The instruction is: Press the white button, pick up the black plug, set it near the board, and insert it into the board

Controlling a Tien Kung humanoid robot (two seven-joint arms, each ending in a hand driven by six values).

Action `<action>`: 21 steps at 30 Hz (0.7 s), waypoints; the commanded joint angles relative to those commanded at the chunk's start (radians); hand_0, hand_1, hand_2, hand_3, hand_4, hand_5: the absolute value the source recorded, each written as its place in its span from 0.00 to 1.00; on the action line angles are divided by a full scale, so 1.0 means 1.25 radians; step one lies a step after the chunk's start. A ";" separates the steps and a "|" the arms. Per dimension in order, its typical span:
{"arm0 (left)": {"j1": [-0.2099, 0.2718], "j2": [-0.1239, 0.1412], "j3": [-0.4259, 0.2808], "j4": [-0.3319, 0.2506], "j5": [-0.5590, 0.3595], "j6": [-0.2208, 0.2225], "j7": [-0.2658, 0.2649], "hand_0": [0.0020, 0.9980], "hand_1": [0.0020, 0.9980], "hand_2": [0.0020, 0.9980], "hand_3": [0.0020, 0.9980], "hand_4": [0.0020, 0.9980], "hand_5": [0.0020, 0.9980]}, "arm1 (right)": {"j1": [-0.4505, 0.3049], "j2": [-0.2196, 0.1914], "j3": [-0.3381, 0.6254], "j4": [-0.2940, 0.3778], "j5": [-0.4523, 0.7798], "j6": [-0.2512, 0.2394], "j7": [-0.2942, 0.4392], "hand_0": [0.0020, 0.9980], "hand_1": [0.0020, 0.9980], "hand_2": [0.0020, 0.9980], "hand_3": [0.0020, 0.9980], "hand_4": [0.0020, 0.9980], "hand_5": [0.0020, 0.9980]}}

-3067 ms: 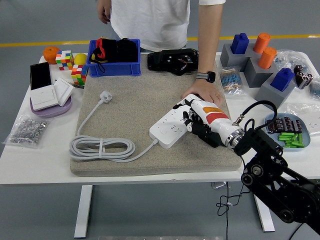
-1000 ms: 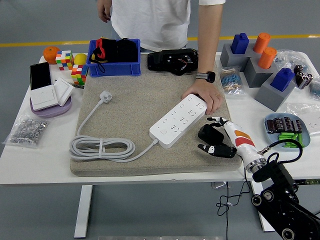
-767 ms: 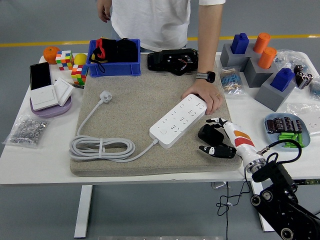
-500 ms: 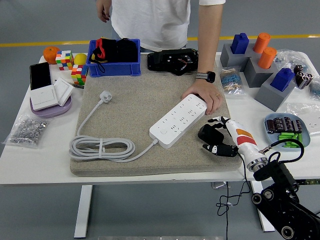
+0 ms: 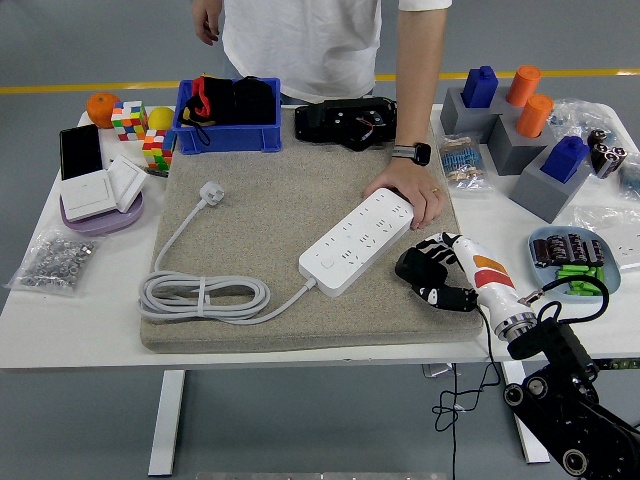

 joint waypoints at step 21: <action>0.000 0.000 0.000 0.000 0.000 0.000 0.000 0.69 0.68 0.66 0.69 0.57 0.18 | 0.008 -0.002 -0.003 -0.004 0.025 -0.037 0.036 0.42 0.37 0.39 0.55 0.77 0.00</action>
